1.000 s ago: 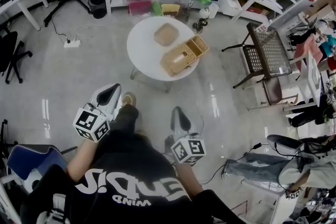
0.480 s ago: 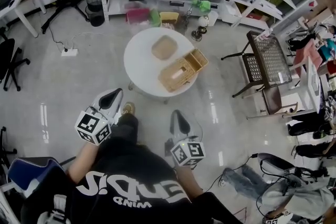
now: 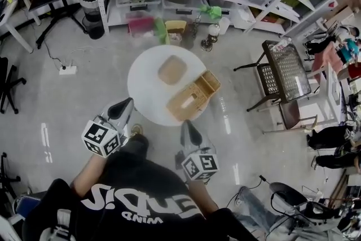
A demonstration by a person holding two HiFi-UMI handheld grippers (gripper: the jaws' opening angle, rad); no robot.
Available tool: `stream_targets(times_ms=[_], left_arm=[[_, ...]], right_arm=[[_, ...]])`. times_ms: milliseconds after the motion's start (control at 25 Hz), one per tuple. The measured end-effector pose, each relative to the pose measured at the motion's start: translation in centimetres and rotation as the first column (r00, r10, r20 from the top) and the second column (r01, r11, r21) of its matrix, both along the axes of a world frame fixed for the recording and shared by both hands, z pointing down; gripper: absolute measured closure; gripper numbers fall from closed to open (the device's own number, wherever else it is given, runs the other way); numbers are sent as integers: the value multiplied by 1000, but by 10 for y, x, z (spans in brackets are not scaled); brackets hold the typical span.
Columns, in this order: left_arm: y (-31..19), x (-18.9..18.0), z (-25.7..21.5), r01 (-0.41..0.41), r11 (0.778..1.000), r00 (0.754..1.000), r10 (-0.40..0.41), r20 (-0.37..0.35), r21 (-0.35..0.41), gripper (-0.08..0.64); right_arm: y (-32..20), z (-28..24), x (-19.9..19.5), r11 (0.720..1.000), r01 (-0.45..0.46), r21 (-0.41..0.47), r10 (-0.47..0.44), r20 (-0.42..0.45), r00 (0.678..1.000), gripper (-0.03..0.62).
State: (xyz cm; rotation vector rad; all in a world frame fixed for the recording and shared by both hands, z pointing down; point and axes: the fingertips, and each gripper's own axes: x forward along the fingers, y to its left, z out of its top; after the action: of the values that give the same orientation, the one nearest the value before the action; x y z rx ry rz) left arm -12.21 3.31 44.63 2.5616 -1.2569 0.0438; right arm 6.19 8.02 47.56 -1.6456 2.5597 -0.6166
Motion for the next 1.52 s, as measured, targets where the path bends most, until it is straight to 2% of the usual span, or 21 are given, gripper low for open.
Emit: stream_targets(times_ms=[520, 880, 1080, 1320, 1400, 1520], left_arm=[[-120, -8, -3, -99, 995, 995, 99, -11, -5, 558], [-161, -1, -1, -135, 991, 991, 134, -16, -16, 558], [-174, 9, -3, -122, 992, 992, 122, -14, -15, 558], [-190, 17, 3, -67, 997, 998, 67, -6, -38, 557], [-195, 21, 3, -44, 998, 999, 44, -9, -41, 508], [-202, 26, 5, -18, 998, 1000, 17, -24, -57, 478]], right_arm=[[-119, -9, -27, 998, -67, 13, 67, -15, 998, 594], [-156, -15, -29, 994, -104, 22, 104, -25, 994, 594], [-167, -14, -13, 993, -112, 21, 113, -22, 993, 593], [-180, -12, 5, 995, -101, 19, 101, -9, 995, 594], [-183, -12, 13, 995, -94, 17, 94, -7, 996, 593], [-184, -10, 22, 996, -86, 12, 86, -7, 996, 594]])
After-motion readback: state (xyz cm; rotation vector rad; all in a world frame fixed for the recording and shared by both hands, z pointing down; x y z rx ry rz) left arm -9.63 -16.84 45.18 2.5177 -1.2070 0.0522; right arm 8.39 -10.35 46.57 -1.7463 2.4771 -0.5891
